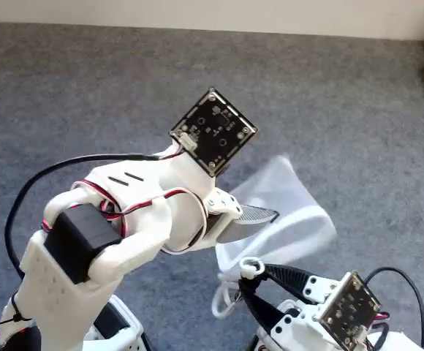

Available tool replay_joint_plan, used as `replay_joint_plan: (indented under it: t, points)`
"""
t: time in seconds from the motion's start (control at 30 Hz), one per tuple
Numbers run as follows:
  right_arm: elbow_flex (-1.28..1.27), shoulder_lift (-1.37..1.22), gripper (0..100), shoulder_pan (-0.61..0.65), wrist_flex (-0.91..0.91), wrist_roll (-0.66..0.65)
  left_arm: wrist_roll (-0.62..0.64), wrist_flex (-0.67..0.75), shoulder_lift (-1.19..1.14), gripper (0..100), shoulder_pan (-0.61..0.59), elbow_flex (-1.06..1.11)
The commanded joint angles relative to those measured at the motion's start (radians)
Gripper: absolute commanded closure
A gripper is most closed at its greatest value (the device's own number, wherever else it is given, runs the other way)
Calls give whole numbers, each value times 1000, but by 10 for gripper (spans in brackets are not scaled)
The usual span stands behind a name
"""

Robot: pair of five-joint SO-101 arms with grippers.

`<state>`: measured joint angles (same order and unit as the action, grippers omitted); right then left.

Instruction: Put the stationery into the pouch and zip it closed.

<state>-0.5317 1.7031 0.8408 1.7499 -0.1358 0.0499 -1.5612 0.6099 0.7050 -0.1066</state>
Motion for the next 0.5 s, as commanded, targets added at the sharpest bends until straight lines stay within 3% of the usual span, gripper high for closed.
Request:
replay_joint_plan:
  t: [0.0,0.1,0.27,0.47]
  points:
    - [53,18,995,-45,2,-6,9,-58,7,681,12,-79]
    - [58,38,995,-90,2,-6,0,-104,7,681,12,-93]
    - [58,67,995,-173,5,-11,-124,-181,7,681,10,-82]
    - [58,70,995,-183,10,-11,-233,-192,7,681,10,-53]
